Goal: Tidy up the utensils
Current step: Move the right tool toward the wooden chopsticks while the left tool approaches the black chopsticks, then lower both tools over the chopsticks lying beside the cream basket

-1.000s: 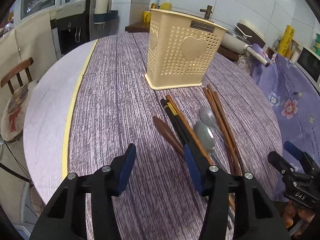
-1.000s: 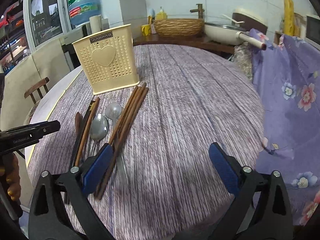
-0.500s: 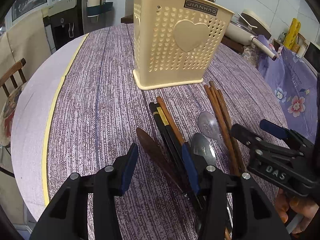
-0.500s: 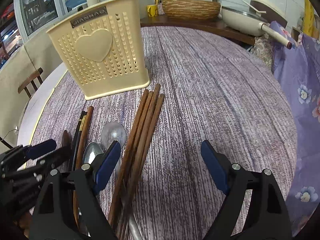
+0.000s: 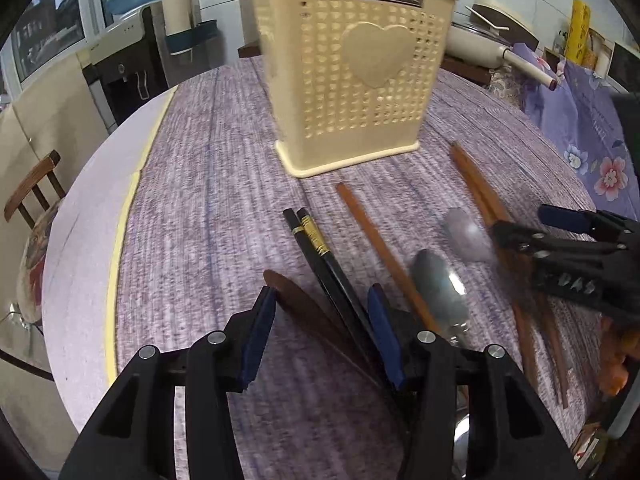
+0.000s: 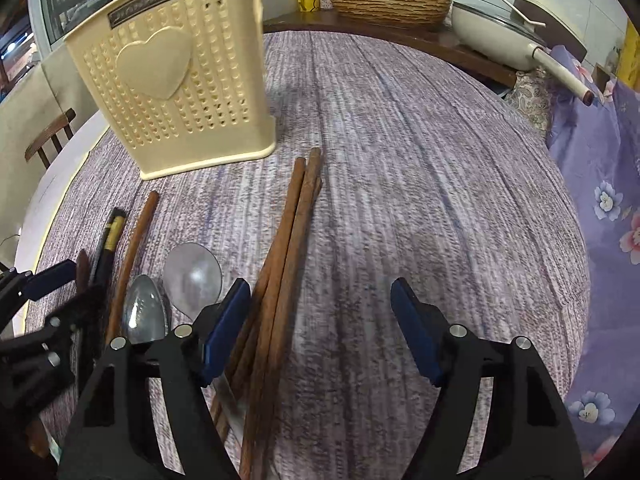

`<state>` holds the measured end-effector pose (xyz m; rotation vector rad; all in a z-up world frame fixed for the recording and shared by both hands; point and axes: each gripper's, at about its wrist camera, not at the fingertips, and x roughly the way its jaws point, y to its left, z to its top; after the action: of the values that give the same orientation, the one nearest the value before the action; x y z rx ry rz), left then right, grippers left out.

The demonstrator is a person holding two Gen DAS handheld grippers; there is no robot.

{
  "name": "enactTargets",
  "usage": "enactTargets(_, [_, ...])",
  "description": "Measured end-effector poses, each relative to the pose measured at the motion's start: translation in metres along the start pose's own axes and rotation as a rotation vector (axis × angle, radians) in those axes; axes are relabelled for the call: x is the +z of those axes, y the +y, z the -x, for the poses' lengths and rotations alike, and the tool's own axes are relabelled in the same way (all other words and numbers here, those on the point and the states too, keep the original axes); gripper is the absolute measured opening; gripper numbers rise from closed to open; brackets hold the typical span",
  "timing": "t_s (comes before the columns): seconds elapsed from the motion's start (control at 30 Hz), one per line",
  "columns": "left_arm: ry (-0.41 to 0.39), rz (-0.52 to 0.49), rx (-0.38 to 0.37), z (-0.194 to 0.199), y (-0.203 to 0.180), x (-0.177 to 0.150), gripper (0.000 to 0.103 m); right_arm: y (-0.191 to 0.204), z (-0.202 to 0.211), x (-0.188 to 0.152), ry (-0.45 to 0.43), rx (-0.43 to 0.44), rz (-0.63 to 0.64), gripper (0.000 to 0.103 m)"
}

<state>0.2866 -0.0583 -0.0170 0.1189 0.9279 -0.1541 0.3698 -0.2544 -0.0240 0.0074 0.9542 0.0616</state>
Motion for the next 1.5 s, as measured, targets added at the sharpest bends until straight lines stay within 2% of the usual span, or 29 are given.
enactTargets(0.4, [-0.022, 0.095, -0.004, 0.014, 0.057, -0.015, 0.054, -0.04, 0.01, -0.003, -0.005, -0.029, -0.059, 0.069])
enactTargets(0.5, [-0.059, 0.117, 0.036, 0.027, 0.064, -0.026, 0.054, -0.042, 0.014, -0.005, -0.014, -0.035, -0.056, 0.069])
enactTargets(0.57, [-0.039, 0.122, 0.066, 0.026, 0.065, -0.032, 0.054, -0.042, 0.014, -0.006, -0.018, -0.041, -0.057, 0.069])
enactTargets(0.7, [-0.024, 0.17, 0.033, 0.027, 0.071, -0.038, 0.054, -0.04, 0.016, -0.007, -0.031, -0.038, -0.065, 0.069])
enactTargets(0.87, [-0.026, 0.238, -0.039, 0.026, 0.081, -0.024, 0.054, -0.034, 0.021, -0.008, -0.044, -0.021, -0.067, 0.069])
enactTargets(0.93, [-0.015, 0.256, -0.039, 0.022, 0.084, -0.018, 0.054, -0.033, 0.024, -0.007, -0.047, -0.019, -0.063, 0.069])
enactTargets(1.17, [0.057, 0.209, -0.048, 0.008, 0.073, -0.012, 0.047, -0.036, 0.02, -0.006, -0.03, -0.029, -0.066, 0.067])
enactTargets(1.27, [0.066, 0.136, 0.011, 0.002, 0.057, -0.01, 0.045, -0.037, 0.015, -0.005, -0.018, -0.036, -0.067, 0.066])
enactTargets(1.37, [0.079, 0.083, 0.035, -0.008, 0.044, 0.002, 0.045, -0.038, 0.013, -0.005, -0.018, -0.031, -0.079, 0.066])
enactTargets(1.5, [0.094, 0.047, 0.019, -0.024, 0.025, 0.024, 0.045, -0.034, 0.015, -0.003, -0.031, -0.019, -0.082, 0.066])
